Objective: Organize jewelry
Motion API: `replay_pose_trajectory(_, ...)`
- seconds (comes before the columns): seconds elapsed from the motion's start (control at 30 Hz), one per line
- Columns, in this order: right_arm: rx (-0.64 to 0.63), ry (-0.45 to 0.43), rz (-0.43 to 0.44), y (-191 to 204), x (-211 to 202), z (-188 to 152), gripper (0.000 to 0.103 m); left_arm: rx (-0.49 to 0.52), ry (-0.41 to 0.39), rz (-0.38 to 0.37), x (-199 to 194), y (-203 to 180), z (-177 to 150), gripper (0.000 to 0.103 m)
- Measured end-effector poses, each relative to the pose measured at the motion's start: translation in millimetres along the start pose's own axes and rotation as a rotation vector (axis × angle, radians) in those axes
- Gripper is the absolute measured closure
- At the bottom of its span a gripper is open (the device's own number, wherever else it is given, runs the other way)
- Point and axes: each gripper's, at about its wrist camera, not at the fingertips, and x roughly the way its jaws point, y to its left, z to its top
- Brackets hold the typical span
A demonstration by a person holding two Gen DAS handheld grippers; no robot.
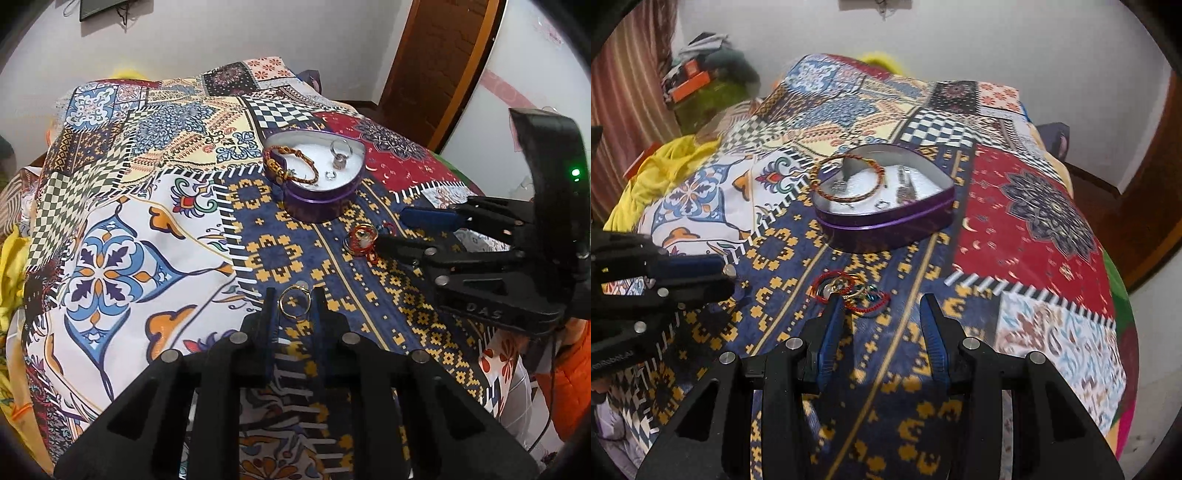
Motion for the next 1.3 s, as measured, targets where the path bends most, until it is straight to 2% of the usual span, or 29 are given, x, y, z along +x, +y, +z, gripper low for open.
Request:
replay_pose_trajectory(0.23, -0.036, 0.011, 0.043, 5.4, 9.2, 4.5, 0.066, -0.019, -0.008, -0.011, 0.8, 5.1, 1.2, 0.087)
replay_pose_trajectory(0.3, -0.041, 0.011, 0.063, 7.2, 10.5, 5.1, 0.084, -0.022, -0.009, -0.012, 0.6, 5.3, 1.4, 0.087)
replay_pose_trajectory(0.37, -0.038, 0.015, 0.085, 8.9, 11.4, 5.2, 0.095, -0.023, -0.01, -0.009, -0.3, 5.1, 1.3, 0.087)
replay_pose_trajectory(0.6, 0.005, -0.009, 0.094, 7.5, -1.1, -1.2, 0.099, -0.028, -0.029, -0.005, -9.3, 4.9, 3.8, 0.087)
replay_pose_trajectory(0.87, 0.036, -0.047, 0.111, 1.3, -24.2, -0.1, 0.099, -0.028, -0.058, -0.004, -20.3, 2.3, 7.5, 0.087)
replay_pose_trajectory(0.9, 0.042, -0.044, 0.102, 0.4, -24.5, 1.0, 0.097, -0.027, -0.06, -0.006, -20.9, 2.1, 7.7, 0.096)
replay_pose_trajectory(0.93, 0.041, -0.033, 0.097, -0.1, -23.0, 2.4, 0.095, -0.026, -0.056, -0.009, -20.8, 2.1, 7.7, 0.096)
replay_pose_trajectory(1.0, 0.043, -0.021, 0.086, -0.5, -18.9, 4.5, 0.077, -0.029, -0.055, -0.014, -20.3, 2.6, 7.3, 0.096)
replay_pose_trajectory(1.07, 0.039, -0.012, 0.075, 0.9, -12.4, 5.5, 0.066, -0.029, -0.053, -0.013, -19.0, 2.8, 7.4, 0.096)
replay_pose_trajectory(1.23, -0.005, 0.005, 0.074, 10.9, 4.1, 6.7, 0.066, -0.023, -0.035, -0.01, -13.5, 6.3, 6.8, 0.096)
replay_pose_trajectory(1.3, -0.036, 0.021, 0.076, 16.5, 12.9, 6.2, 0.073, -0.012, -0.033, 0.005, -12.5, 7.2, 6.5, 0.096)
